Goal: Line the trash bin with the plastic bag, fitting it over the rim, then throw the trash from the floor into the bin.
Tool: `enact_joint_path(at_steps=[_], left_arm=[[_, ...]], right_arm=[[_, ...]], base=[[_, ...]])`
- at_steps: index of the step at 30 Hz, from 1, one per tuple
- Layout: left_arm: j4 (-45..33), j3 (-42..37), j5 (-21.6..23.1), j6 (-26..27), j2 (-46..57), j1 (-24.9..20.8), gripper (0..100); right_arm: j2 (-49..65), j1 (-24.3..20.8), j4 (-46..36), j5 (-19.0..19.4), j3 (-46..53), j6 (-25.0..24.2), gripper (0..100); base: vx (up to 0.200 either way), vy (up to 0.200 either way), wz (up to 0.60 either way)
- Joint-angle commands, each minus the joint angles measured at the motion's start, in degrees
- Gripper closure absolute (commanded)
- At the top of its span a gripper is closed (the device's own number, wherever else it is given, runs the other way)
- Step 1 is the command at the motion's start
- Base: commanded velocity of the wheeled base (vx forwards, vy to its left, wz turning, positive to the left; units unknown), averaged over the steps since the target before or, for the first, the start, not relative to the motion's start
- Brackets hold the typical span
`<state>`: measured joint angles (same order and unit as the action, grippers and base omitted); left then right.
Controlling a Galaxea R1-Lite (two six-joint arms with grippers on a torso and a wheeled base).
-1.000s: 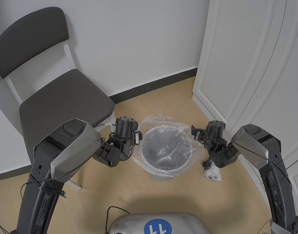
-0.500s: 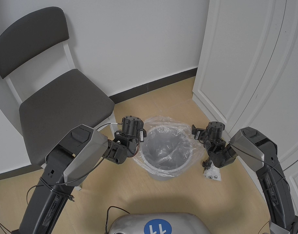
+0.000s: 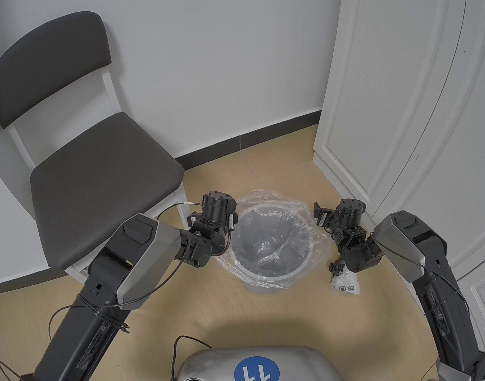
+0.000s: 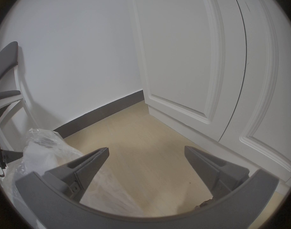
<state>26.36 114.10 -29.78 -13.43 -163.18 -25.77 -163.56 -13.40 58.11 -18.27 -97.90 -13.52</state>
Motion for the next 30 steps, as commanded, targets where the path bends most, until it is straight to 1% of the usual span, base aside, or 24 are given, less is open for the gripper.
enact_joint_path(at_steps=[1, 13, 16, 19, 24, 27, 28, 30], left_arm=[[-0.16, 0.49, -0.98, 0.07, -2.23, 0.37, 0], [-0.08, 0.49, -1.07, -0.19, -2.49, 0.28, 0], [-0.25, 0.49, -1.07, -1.42, -0.56, -1.12, 0], [-0.16, -4.68, -1.07, -2.12, 3.49, -2.44, 0], [0.01, -12.24, -1.16, -2.21, 9.55, -3.58, 0], [0.19, -13.38, -1.77, -2.21, 10.52, -3.58, 0], [0.71, -16.11, -3.70, -2.21, 13.15, -3.58, 0], [0.80, -18.83, -3.79, -2.21, 15.53, -3.67, 0]], right_arm=[[-0.97, 0.13, -0.10, -0.01, -0.18, -0.02, 0], [-1.59, 0.30, -1.34, -0.01, -0.71, 0.07, 0], [-0.79, 0.39, -1.34, -0.01, -0.27, 0.07, 0], [1.05, 0.57, -1.42, -0.10, 0.87, 0.25, 0], [6.41, 0.65, -2.65, -0.10, 7.02, 1.04, 0], [7.56, 0.65, -2.83, -0.18, 8.08, 1.04, 0], [9.58, 0.65, -2.92, -0.18, 10.10, 1.92, 0], [10.81, 0.65, -2.92, -0.18, 11.68, 2.62, 0]], base=[[0.000, 0.000, 0.00], [0.000, 0.000, 0.00], [0.000, 0.000, 0.00], [0.000, 0.000, 0.00], [0.000, 0.000, 0.00], [0.000, 0.000, 0.00], [0.000, 0.000, 0.00], [0.000, 0.000, 0.00]])
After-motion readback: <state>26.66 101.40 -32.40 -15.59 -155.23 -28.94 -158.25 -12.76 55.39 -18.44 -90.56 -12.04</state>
